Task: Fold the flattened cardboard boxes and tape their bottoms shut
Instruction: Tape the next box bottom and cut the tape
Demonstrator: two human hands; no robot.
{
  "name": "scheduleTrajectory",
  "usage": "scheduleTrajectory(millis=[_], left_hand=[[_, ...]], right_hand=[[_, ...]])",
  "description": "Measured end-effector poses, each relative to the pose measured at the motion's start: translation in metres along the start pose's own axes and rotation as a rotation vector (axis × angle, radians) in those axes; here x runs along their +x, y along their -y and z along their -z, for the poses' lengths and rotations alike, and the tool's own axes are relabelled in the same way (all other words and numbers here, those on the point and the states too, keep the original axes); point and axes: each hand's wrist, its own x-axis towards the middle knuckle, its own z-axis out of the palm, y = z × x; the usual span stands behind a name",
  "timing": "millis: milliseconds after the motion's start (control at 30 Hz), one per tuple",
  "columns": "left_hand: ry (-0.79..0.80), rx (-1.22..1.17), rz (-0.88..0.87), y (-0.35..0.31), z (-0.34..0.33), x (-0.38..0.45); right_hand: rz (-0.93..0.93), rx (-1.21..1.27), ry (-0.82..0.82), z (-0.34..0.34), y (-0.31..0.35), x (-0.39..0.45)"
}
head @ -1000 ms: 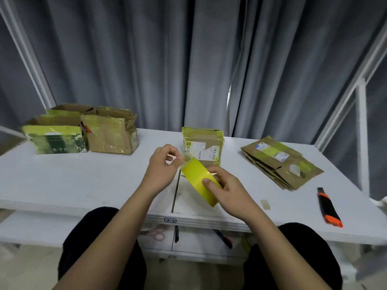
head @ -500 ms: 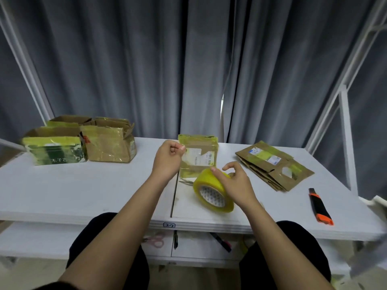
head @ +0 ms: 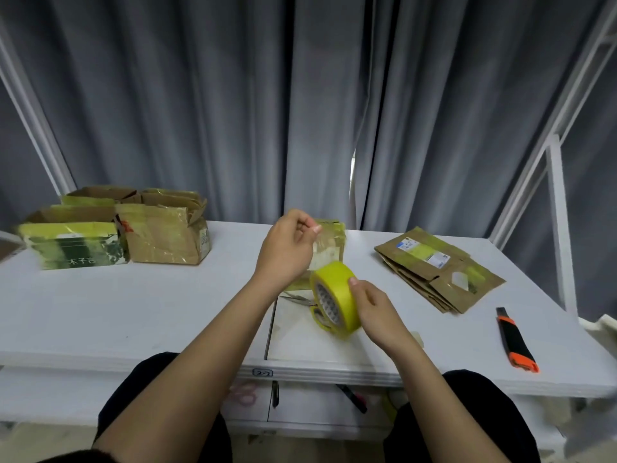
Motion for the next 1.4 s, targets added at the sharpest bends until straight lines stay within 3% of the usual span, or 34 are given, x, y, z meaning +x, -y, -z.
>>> scheduleTrajectory(millis=[167,300,400,633,900,1200,1400], left_hand=[[-0.12,-0.16,0.02,0.003,0.004,0.003],[-0.197,-0.289,0.337,0.044,0.007,0.019],[-0.211,-0.317,0.45,0.068,0.003,0.031],[-0.264,-0.421,0.428,0.08,-0.004,0.069],[-0.317,-0.528,0.508,0.102,0.003,0.102],[-0.38,-0.553,0.619,0.143,-0.005,0.105],[-0.364,-0.61,0.644,0.159,-0.011,0.111]], right_hand=[[-0.06,-0.167,-0.104,0.011,0.0,0.033],[0.037,-0.25,-0.263,0.03,0.018,0.051],[0.112,-0.435,-0.287,0.038,0.043,0.06],[0.214,-0.855,-0.24,0.051,0.105,0.106],[0.253,-0.886,-0.14,0.041,0.138,0.163],[0.231,-1.005,0.058,0.011,0.143,0.209],[0.204,-1.046,0.094,0.005,0.139,0.222]])
